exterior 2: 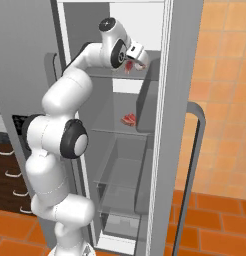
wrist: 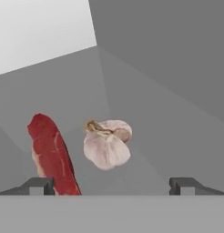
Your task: Place one garlic and one steak in each tupperware on the nearby counter, to pack two identical lunches.
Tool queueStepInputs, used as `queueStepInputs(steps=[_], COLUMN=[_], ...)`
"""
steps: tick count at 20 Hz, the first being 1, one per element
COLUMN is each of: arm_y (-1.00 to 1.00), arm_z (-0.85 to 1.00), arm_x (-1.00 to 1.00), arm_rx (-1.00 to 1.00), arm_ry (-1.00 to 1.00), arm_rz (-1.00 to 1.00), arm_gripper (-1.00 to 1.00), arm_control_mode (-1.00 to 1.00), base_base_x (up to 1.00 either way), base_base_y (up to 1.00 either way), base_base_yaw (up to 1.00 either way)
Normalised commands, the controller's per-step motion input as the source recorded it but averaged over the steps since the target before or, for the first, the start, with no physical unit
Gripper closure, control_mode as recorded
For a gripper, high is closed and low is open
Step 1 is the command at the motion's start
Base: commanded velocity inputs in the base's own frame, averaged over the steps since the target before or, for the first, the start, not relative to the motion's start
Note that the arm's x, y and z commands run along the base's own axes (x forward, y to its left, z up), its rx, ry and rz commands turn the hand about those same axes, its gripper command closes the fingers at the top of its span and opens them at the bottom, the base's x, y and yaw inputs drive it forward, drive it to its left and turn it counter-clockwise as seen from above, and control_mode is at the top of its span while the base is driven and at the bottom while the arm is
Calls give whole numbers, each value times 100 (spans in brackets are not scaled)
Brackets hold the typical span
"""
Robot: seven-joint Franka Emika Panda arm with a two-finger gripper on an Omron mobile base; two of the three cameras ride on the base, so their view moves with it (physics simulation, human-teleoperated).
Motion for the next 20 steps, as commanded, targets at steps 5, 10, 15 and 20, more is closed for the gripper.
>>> queueStepInputs(steps=[5, 10, 15, 20], arm_y=[-19, -5, 0, 0], arm_z=[-17, -10, -4, 0], arm_x=[22, 20, 21, 14], arm_rx=[0, 0, 0, 0], arm_ry=[0, 0, 0, 0], arm_rz=[0, 0, 0, 0], arm_gripper=[-100, -100, -100, -100], arm_control_mode=[-100, -100, -100, -100], base_base_x=[0, 0, 0, 0], base_base_y=[0, 0, 0, 0], base_base_yaw=[0, 0, 0, 0])
